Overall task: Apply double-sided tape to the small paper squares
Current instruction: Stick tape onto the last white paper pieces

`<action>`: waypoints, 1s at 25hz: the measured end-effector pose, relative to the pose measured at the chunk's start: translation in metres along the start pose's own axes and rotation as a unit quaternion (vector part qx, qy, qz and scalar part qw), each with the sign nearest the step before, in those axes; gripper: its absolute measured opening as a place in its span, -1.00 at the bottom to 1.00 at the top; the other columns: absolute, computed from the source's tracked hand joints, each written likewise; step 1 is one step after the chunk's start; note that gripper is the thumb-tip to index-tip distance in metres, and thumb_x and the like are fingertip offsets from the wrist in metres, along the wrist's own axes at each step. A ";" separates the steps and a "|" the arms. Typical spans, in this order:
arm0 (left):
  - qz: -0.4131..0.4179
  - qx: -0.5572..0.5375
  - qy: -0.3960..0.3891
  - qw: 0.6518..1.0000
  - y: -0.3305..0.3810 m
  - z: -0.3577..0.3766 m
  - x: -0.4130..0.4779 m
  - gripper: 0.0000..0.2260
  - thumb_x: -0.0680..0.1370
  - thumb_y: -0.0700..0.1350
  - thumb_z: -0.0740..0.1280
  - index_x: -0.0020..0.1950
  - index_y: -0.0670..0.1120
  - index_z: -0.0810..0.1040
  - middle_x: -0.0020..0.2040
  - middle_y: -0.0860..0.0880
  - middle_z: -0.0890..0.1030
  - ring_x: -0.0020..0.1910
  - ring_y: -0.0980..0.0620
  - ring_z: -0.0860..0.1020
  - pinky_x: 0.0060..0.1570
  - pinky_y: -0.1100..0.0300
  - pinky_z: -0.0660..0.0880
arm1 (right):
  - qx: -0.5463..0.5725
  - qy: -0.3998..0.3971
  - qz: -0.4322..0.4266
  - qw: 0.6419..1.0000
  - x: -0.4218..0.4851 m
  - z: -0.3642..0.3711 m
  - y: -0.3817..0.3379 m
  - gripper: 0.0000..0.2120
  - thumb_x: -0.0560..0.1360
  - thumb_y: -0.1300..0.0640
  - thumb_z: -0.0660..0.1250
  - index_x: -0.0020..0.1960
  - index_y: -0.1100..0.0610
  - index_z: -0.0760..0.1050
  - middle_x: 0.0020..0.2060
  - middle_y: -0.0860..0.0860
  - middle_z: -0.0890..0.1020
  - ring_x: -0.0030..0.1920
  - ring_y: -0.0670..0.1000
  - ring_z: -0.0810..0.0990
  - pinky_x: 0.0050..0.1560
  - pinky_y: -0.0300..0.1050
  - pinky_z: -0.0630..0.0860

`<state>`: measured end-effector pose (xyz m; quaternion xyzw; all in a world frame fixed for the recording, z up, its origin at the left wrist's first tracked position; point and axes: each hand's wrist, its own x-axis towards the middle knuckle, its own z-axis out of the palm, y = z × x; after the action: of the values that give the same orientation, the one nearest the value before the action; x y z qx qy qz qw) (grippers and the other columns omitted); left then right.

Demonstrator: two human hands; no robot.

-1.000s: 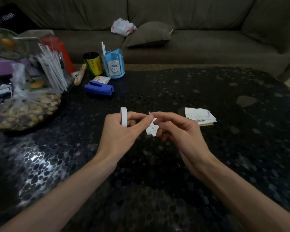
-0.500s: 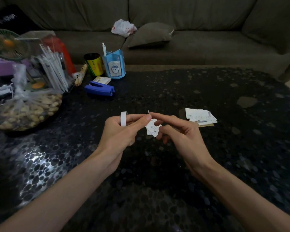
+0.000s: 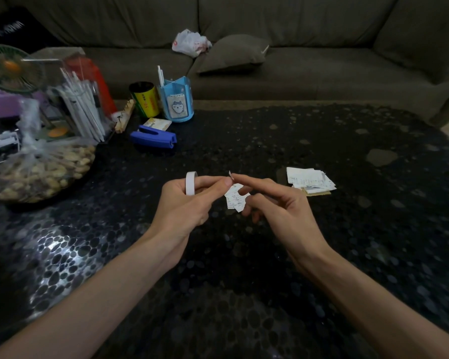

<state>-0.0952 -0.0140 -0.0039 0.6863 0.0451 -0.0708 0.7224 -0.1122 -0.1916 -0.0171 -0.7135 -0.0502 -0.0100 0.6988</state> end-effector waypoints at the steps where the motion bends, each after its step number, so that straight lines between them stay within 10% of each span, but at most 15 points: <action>1: 0.003 0.001 0.002 1.000 0.000 0.000 0.000 -0.86 0.52 -0.02 0.50 0.01 -0.03 0.78 -0.49 0.09 0.45 -0.44 0.10 0.24 -0.40 0.21 0.19 | 0.001 0.000 0.000 1.000 0.000 0.000 0.000 -0.57 0.59 0.40 0.31 0.21 -0.03 0.74 0.01 0.00 0.68 -0.23 -0.15 0.63 -0.14 -0.22 0.55; 25: 0.020 0.007 0.022 1.000 0.000 0.001 -0.001 -0.86 0.48 -0.01 0.53 -0.02 -0.01 0.79 -0.48 0.08 0.49 -0.45 0.11 0.26 -0.42 0.22 0.21 | -0.009 -0.001 -0.013 1.000 0.000 -0.001 0.000 -0.57 0.58 0.40 0.31 0.22 -0.03 0.73 0.02 -0.04 0.68 -0.23 -0.14 0.64 -0.15 -0.26 0.55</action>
<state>-0.0962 -0.0152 -0.0033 0.6935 0.0467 -0.0409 0.7178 -0.1121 -0.1929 -0.0171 -0.7191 -0.0605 -0.0186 0.6920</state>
